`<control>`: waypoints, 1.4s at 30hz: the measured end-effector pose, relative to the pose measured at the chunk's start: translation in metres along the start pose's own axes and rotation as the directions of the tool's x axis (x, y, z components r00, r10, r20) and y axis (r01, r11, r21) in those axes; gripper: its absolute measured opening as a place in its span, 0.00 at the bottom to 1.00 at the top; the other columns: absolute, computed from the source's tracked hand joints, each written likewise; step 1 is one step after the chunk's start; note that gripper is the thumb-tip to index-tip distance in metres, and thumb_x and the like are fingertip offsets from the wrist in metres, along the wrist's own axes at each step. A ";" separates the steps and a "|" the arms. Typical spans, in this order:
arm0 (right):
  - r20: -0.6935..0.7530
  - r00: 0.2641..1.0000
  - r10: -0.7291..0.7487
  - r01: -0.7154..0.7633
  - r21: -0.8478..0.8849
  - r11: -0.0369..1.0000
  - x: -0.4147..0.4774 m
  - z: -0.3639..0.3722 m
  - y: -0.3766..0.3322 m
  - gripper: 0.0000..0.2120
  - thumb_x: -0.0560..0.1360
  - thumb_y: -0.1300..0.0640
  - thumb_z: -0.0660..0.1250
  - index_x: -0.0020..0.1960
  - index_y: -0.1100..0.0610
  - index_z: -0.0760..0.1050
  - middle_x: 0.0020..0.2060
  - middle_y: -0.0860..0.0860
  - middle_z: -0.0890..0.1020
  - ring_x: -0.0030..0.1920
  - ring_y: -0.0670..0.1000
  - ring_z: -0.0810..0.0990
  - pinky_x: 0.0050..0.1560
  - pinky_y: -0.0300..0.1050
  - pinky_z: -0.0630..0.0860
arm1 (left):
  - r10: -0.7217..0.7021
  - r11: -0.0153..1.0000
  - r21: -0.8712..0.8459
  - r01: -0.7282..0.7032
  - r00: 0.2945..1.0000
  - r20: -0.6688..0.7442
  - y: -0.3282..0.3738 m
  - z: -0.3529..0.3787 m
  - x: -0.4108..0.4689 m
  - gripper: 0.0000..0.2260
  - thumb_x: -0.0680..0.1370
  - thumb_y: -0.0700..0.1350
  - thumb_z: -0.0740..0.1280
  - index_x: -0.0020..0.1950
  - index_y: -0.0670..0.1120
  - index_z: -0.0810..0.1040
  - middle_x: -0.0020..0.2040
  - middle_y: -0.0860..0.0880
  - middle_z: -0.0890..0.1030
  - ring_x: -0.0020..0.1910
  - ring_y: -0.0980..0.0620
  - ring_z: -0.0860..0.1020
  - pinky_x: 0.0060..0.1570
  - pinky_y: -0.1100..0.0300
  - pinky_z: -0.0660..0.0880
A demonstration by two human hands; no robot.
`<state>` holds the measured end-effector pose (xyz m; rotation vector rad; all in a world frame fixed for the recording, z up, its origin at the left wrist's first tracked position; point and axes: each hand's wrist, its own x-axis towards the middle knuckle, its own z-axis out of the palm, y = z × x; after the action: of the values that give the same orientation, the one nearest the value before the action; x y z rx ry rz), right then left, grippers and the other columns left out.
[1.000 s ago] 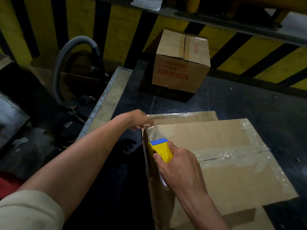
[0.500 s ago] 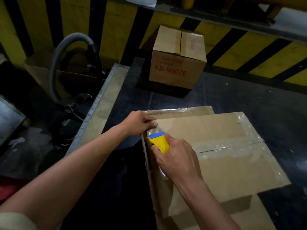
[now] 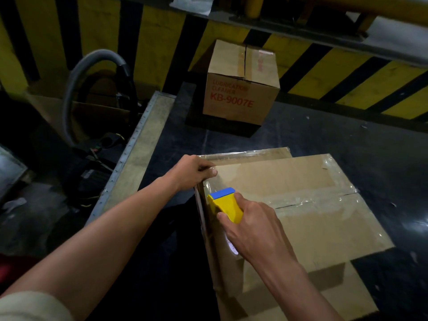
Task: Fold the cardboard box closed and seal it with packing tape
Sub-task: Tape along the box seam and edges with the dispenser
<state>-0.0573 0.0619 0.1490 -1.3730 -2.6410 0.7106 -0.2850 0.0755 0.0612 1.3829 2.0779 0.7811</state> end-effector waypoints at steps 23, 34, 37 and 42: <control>-0.015 1.000 0.004 -0.005 -0.064 0.998 -0.036 0.006 0.012 0.25 0.74 0.39 0.61 0.64 0.52 0.73 0.52 0.56 0.82 0.55 0.59 0.78 0.52 0.51 0.76 | 0.114 0.693 0.675 -0.254 0.963 0.245 0.020 0.015 -0.029 0.26 0.87 0.53 0.48 0.83 0.43 0.53 0.84 0.45 0.49 0.82 0.48 0.45 0.79 0.42 0.48; -0.004 0.999 -0.034 0.034 -0.038 0.999 -0.035 -0.002 0.011 0.23 0.74 0.40 0.63 0.64 0.52 0.75 0.51 0.56 0.82 0.55 0.58 0.78 0.52 0.50 0.76 | 0.201 0.747 0.592 -0.301 0.952 0.229 0.017 0.026 -0.051 0.28 0.85 0.60 0.49 0.82 0.49 0.57 0.83 0.52 0.57 0.82 0.54 0.51 0.78 0.44 0.39; 0.005 1.000 -0.030 0.030 -0.005 1.000 -0.043 -0.004 0.014 0.18 0.72 0.40 0.63 0.54 0.52 0.76 0.42 0.55 0.83 0.48 0.59 0.79 0.46 0.50 0.77 | 0.179 0.755 0.598 -0.270 0.962 0.207 0.021 0.028 -0.053 0.28 0.85 0.61 0.49 0.82 0.50 0.58 0.82 0.54 0.58 0.81 0.56 0.53 0.75 0.39 0.33; 0.037 0.999 -0.033 0.034 -0.051 0.998 -0.063 -0.002 0.024 0.17 0.70 0.39 0.59 0.45 0.52 0.73 0.34 0.52 0.81 0.42 0.57 0.80 0.43 0.49 0.77 | 0.144 0.787 0.569 -0.239 0.968 0.208 0.026 0.028 -0.054 0.27 0.85 0.60 0.50 0.82 0.50 0.59 0.83 0.54 0.58 0.81 0.56 0.53 0.76 0.34 0.37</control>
<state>-0.0014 0.0248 0.1489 -1.3375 -2.7217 0.6740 -0.2310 0.0377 0.0657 1.9379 2.1680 0.0610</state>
